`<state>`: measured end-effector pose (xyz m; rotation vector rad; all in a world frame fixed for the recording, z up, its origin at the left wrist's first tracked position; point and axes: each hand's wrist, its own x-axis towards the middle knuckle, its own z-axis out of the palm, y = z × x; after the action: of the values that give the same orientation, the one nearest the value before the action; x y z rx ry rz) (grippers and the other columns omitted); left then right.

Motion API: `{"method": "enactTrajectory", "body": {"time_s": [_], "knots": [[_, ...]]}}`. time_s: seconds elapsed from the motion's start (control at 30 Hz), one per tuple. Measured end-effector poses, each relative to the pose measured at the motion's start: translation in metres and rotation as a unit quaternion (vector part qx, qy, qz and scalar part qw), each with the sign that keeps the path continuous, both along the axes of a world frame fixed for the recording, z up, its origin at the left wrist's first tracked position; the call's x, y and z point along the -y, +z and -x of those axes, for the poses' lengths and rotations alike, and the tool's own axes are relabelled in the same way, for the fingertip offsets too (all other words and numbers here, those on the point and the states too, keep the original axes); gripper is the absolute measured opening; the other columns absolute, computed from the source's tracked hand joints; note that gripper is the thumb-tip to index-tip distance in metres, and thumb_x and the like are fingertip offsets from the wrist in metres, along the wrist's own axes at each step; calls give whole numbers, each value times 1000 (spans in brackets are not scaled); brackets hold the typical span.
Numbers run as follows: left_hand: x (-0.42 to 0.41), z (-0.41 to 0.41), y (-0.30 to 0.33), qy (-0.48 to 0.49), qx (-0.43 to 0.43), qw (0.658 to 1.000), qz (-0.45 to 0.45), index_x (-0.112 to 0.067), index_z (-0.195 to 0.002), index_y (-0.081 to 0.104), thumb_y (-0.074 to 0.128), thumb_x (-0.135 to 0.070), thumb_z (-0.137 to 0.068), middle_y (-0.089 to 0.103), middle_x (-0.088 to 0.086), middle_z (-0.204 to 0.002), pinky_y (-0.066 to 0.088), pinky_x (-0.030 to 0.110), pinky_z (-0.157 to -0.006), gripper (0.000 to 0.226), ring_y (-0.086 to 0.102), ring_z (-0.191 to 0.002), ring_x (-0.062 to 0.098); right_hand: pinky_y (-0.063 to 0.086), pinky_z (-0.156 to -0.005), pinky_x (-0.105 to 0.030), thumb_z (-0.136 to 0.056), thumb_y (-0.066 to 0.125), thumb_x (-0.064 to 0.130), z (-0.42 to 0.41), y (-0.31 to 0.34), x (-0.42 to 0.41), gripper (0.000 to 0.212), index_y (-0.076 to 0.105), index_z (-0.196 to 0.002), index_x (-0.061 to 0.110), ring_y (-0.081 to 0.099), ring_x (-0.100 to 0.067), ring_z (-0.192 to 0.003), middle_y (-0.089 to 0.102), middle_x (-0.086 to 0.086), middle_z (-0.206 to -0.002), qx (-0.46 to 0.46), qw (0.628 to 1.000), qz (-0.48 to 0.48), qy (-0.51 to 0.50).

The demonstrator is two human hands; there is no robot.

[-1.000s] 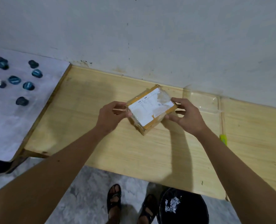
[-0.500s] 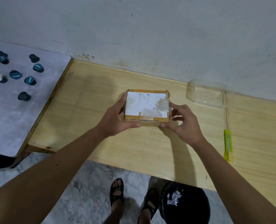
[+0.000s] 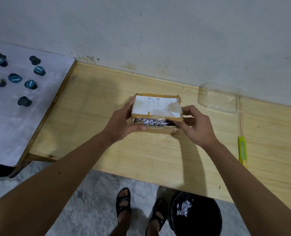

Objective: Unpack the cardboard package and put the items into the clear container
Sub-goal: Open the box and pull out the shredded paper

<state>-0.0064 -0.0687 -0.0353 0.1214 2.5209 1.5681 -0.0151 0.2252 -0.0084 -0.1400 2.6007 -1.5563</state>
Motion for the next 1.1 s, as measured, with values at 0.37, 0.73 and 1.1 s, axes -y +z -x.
{"method": "enactTrajectory", "body": {"time_s": [0.37, 0.73, 1.1], "knots": [[2, 0, 5, -29, -37, 998, 46, -16, -157, 39, 99, -24, -65, 70, -21, -129, 53, 28, -106, 110, 69, -123, 16, 59, -84, -22, -93, 77, 18, 45, -4, 4, 20, 78, -113, 17, 67, -9, -109, 67, -6, -117, -127, 990, -58, -17], [4, 1, -3, -25, -17, 999, 30, -27, -165, 22, 97, -29, -68, 55, -7, -154, 46, 47, -118, 123, 55, -140, 10, 59, -68, -45, -89, 74, 51, 105, 12, 18, 39, 72, -75, 15, 70, -36, -70, 73, -12, -70, -25, 996, -52, -73], [5, 0, -12, -12, -2, 1000, -8, -35, -163, 25, 97, -22, -68, 51, -26, -149, 44, 39, -120, 120, 52, -139, -1, 66, -75, -42, -85, 81, 47, 125, 14, 20, 39, 78, -78, 9, 75, -26, -61, 77, -10, -73, 70, 991, -72, -90]]}}
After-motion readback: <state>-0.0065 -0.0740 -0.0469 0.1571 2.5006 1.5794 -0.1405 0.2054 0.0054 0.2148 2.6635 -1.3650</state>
